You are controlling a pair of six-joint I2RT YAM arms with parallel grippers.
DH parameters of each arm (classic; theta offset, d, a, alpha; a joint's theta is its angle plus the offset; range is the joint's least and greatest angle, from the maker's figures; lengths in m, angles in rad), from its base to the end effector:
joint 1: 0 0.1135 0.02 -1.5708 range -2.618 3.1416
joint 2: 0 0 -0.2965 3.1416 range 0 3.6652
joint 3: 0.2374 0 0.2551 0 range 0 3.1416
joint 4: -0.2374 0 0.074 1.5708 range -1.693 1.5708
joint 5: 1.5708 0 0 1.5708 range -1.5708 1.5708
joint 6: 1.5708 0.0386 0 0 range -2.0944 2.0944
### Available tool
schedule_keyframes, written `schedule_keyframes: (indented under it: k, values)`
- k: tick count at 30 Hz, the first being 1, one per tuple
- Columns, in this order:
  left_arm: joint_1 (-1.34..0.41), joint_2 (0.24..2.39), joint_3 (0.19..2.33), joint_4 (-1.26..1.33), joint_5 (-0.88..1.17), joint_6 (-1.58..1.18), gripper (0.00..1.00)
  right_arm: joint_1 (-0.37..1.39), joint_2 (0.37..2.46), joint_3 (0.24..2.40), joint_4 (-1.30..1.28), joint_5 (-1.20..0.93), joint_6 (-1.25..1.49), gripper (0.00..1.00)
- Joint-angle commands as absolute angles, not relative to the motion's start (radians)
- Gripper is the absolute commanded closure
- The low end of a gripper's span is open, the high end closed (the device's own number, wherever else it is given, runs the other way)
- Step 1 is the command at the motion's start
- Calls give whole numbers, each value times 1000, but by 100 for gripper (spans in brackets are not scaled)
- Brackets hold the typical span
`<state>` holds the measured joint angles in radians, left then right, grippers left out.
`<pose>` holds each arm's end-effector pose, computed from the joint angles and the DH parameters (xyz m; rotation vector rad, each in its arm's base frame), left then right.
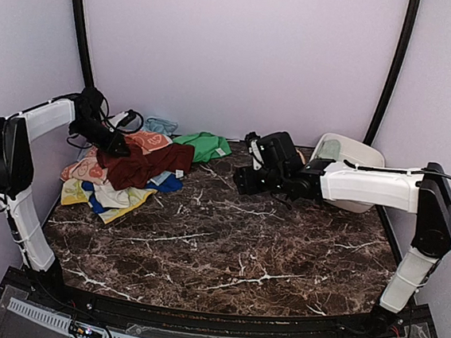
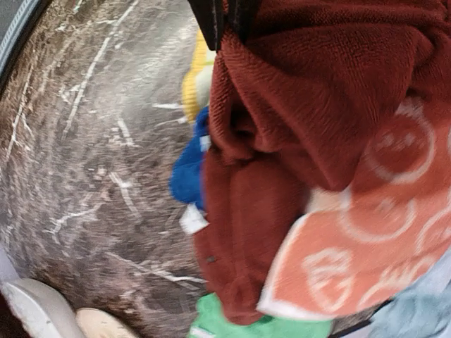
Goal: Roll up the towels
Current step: Pick up the towel from the towel pile, then flatten out the towel at the center of the board.
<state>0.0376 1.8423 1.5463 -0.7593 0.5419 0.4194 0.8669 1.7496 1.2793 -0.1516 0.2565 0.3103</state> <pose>0.4074 -0.0046 0.2910 0.6478 2.3964 -0.5220 0.2737 0.3073 0.2815 -0.4624 2.1468 0.3898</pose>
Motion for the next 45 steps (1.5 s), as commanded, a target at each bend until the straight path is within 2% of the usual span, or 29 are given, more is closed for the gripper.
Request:
schedule_keyframes:
  k: [1, 7, 15, 18, 23, 28, 34, 36, 38, 43, 45]
  values:
    - [-142, 1669, 1565, -902, 635, 482, 100, 864, 1717, 1334, -206, 332, 268, 28]
    - [-365, 1631, 1602, -1022, 712, 508, 100, 794, 1633, 1290, -271, 348, 288, 30]
    - [-573, 1731, 1855, -1149, 733, 516, 100, 660, 1394, 1126, -311, 356, 338, 34]
    - [-586, 1745, 1757, -1153, 712, 551, 100, 633, 1345, 1078, -325, 366, 342, 35]
    - [-585, 1685, 1480, -1083, 615, 610, 100, 623, 1339, 1048, -338, 368, 340, 35]
    - [-550, 1572, 1266, -972, 392, 640, 100, 625, 1423, 1055, -312, 315, 329, 36]
    - [-336, 1550, 1198, -899, 161, 666, 100, 640, 1523, 1093, -242, 247, 285, 31]
    - [-295, 1544, 1176, -894, 162, 683, 99, 653, 1597, 1140, -247, 243, 267, 31]
    - [-283, 1531, 1142, -885, 167, 688, 90, 668, 1695, 1225, -247, 231, 250, 30]
    - [-283, 1514, 1084, -878, 283, 656, 86, 708, 1995, 1482, -254, 146, 254, 29]
    - [-282, 1529, 1075, -888, 295, 643, 77, 737, 2110, 1610, -269, 128, 256, 29]
